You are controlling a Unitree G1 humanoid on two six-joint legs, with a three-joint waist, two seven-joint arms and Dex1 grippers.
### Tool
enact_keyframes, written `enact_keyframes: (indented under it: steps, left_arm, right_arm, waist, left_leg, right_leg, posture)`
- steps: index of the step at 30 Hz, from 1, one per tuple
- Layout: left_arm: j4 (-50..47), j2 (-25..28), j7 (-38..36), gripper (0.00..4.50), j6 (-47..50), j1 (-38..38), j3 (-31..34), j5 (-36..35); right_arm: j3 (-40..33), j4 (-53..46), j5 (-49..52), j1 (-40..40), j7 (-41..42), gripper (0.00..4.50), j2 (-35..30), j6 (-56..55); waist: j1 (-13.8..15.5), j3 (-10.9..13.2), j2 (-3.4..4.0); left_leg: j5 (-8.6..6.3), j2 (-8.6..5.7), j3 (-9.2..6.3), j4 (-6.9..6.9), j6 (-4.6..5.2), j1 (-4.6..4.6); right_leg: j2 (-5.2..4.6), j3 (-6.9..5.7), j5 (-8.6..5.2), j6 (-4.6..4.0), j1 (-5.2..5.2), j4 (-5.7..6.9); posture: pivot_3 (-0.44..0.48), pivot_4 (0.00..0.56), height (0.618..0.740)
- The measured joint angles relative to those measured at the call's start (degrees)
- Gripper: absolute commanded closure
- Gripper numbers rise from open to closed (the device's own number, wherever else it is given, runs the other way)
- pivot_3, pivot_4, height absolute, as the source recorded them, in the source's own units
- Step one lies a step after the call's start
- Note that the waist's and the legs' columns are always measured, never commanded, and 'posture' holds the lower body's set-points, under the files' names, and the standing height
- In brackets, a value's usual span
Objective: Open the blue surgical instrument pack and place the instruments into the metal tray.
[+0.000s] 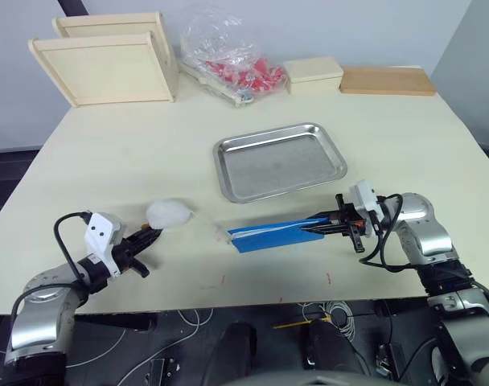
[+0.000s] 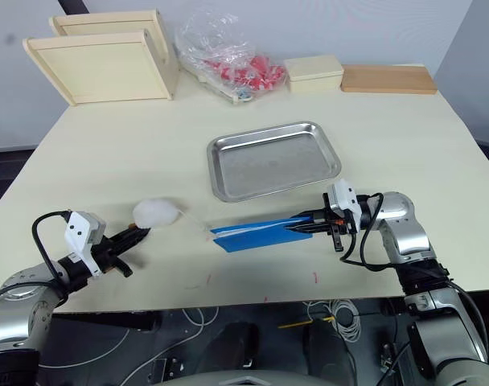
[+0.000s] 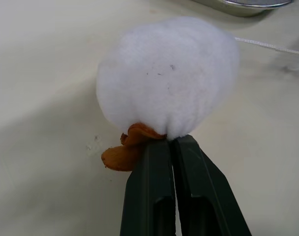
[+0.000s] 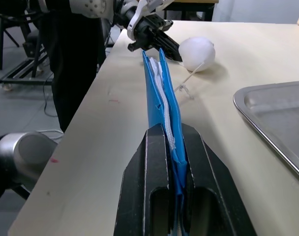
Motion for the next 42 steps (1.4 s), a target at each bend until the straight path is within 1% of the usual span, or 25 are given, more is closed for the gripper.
enact_keyframes:
  steps: [1, 2, 4, 7, 8, 9, 10, 13, 18, 24, 28, 33, 35, 38, 42]
  left_arm:
    - [-0.2, -0.2, -0.1, 3.67, 0.5, 0.2, 0.2, -0.8]
    - [-0.4, -0.3, -0.2, 3.15, 0.5, 0.4, 0.2, -1.1]
    - [-0.4, -0.4, -1.0, 2.64, 0.2, 0.6, 0.2, -1.6]
    - [-0.3, -0.4, -3.0, 1.17, -0.8, 1.5, 0.5, -2.4]
    - [-0.2, -0.3, -3.5, 0.80, -1.0, 1.5, 0.7, -2.6]
    - [0.1, -0.3, -3.9, 0.20, -1.4, 1.4, 0.9, -3.1]
    - [0.1, -0.3, -4.1, 0.09, -1.5, 1.3, 1.1, -3.3]
    - [0.1, -0.3, -4.6, 0.09, -2.3, -1.3, 1.8, -3.7]
    - [-0.2, -0.2, -5.7, 0.09, -4.3, -3.3, 2.0, -4.1]
    - [-1.3, -0.2, -7.7, 0.09, -4.5, -4.9, 1.9, -4.7]
    - [-4.6, -0.2, -10.2, 0.09, -4.4, -5.8, 0.8, -6.5]
    - [-6.5, -0.5, -12.2, 0.09, -3.9, -5.8, -0.1, -8.2]
    - [-8.3, -0.4, -13.4, 0.09, -3.3, -5.8, -1.0, -9.0]
    - [-10.3, -0.2, -15.9, 0.09, -1.2, -5.8, -5.0, -9.3]
    - [-8.9, -0.1, -19.1, 0.09, -0.9, -8.7, -9.6, -8.1]
  right_arm:
    - [0.0, 0.4, -0.2, 0.0, -0.1, 4.50, 0.2, -0.3]
    - [0.0, 0.5, -0.2, 0.0, -0.1, 4.50, 0.3, -0.3]
    - [0.0, 0.9, -0.2, 0.0, -0.2, 4.50, 0.4, -0.4]
    - [0.0, 1.1, -0.2, 0.0, -0.2, 4.50, 0.5, -0.4]
    - [-0.1, 1.1, -0.2, 0.0, -0.3, 4.50, 0.5, -0.4]
    - [-0.1, 1.2, -0.2, 0.0, -0.3, 4.50, 0.5, -0.4]
    - [-0.1, 1.2, -0.2, 0.0, -0.3, 4.50, 0.5, -0.4]
    - [-0.1, 1.3, -0.2, 0.0, -0.3, 4.50, 0.6, -0.5]
    - [-0.1, 1.7, -0.2, 0.0, -0.4, 4.50, 1.0, -0.7]
    - [-0.1, 1.7, -0.2, 0.0, -0.5, 4.50, 1.0, -0.9]
    - [-0.1, 1.7, -0.2, 0.0, -0.5, 4.50, 1.0, -1.0]
    - [-0.1, 1.7, -0.2, 0.0, -0.7, 4.50, 1.0, -1.0]
    - [-0.1, 1.7, -0.2, 0.0, -1.0, 4.50, 1.0, -1.0]
    - [-0.1, 1.7, -0.2, 0.0, -1.1, 4.50, 1.0, -1.0]
    - [-0.1, 1.8, -0.2, 0.0, -1.2, 4.50, 1.0, -1.0]
  waist:
    - [0.0, 0.0, 0.00]
    - [0.0, 0.0, 0.00]
    - [0.0, 0.0, 0.00]
    - [0.0, 0.0, 0.00]
    - [0.0, 0.0, 0.00]
    - [0.0, 0.0, -0.01]
    - [0.0, 0.0, -0.01]
    - [0.1, 0.0, -0.02]
    - [0.0, 0.0, -0.02]
    - [0.0, 0.0, -0.03]
    - [0.0, 0.0, -0.03]
    - [0.0, 0.0, -0.04]
    - [0.0, 0.0, -0.04]
    - [0.0, 0.0, -0.04]
    - [0.1, 0.0, -0.04]
  left_leg:
    - [0.00, 0.00, 0.00, 0.00, 0.00, 0.00]
    - [0.00, 0.00, 0.00, 0.00, 0.00, 0.00]
    - [0.00, 0.00, -0.02, 0.00, 0.00, 0.01]
    - [0.00, 0.01, -0.02, 0.00, 0.00, 0.01]
    - [0.00, 0.01, -0.02, 0.00, 0.00, 0.01]
    - [0.00, 0.01, -0.03, 0.00, 0.00, 0.00]
    - [0.00, 0.01, -0.03, 0.00, 0.00, 0.00]
    - [0.00, 0.01, -0.03, 0.00, 0.00, -0.01]
    - [0.00, 0.01, -0.02, 0.00, 0.00, -0.01]
    - [0.00, 0.01, -0.02, 0.00, 0.00, -0.01]
    - [0.00, 0.01, -0.01, 0.00, 0.00, -0.02]
    - [0.00, 0.01, -0.02, 0.00, 0.00, -0.02]
    - [0.00, 0.01, -0.01, 0.00, 0.00, -0.02]
    - [0.00, 0.00, 0.00, 0.00, 0.00, -0.02]
    - [0.00, -0.02, 0.05, 0.01, 0.00, -0.03]
  right_leg:
    - [0.00, 0.00, 0.00, 0.00, 0.00, 0.00]
    - [0.00, 0.00, 0.00, 0.00, 0.00, 0.01]
    - [0.00, -0.01, 0.00, -0.01, 0.00, 0.02]
    - [0.00, -0.01, -0.01, -0.02, 0.00, 0.02]
    - [0.01, -0.01, -0.01, -0.02, 0.00, 0.02]
    - [0.00, -0.02, -0.01, -0.02, 0.00, 0.02]
    - [0.00, -0.02, -0.01, -0.02, 0.00, 0.02]
    - [0.01, -0.03, 0.00, -0.02, 0.00, 0.01]
    - [0.03, -0.03, 0.00, -0.01, 0.00, 0.01]
    - [0.04, -0.03, 0.00, -0.01, 0.00, 0.01]
    - [0.04, -0.02, 0.00, -0.01, 0.00, -0.01]
    - [0.06, -0.03, 0.00, -0.01, 0.00, 0.00]
    - [0.06, -0.02, 0.00, 0.00, 0.00, 0.00]
    - [0.07, -0.02, 0.00, 0.00, 0.00, 0.00]
    - [0.15, -0.04, 0.00, -0.01, 0.00, 0.00]
  posture:
    - [0.000, 0.150, 0.740]
    - [0.000, 0.150, 0.740]
    - [0.000, 0.150, 0.740]
    - [0.000, 0.150, 0.740]
    - [0.000, 0.150, 0.740]
    - [0.000, 0.150, 0.740]
    - [0.000, 0.150, 0.740]
    - [0.000, 0.150, 0.740]
    - [0.000, 0.150, 0.740]
    - [0.000, 0.150, 0.740]
    - [0.000, 0.150, 0.740]
    - [0.000, 0.150, 0.740]
    - [0.000, 0.150, 0.740]
    - [0.000, 0.150, 0.740]
    - [0.000, 0.150, 0.740]
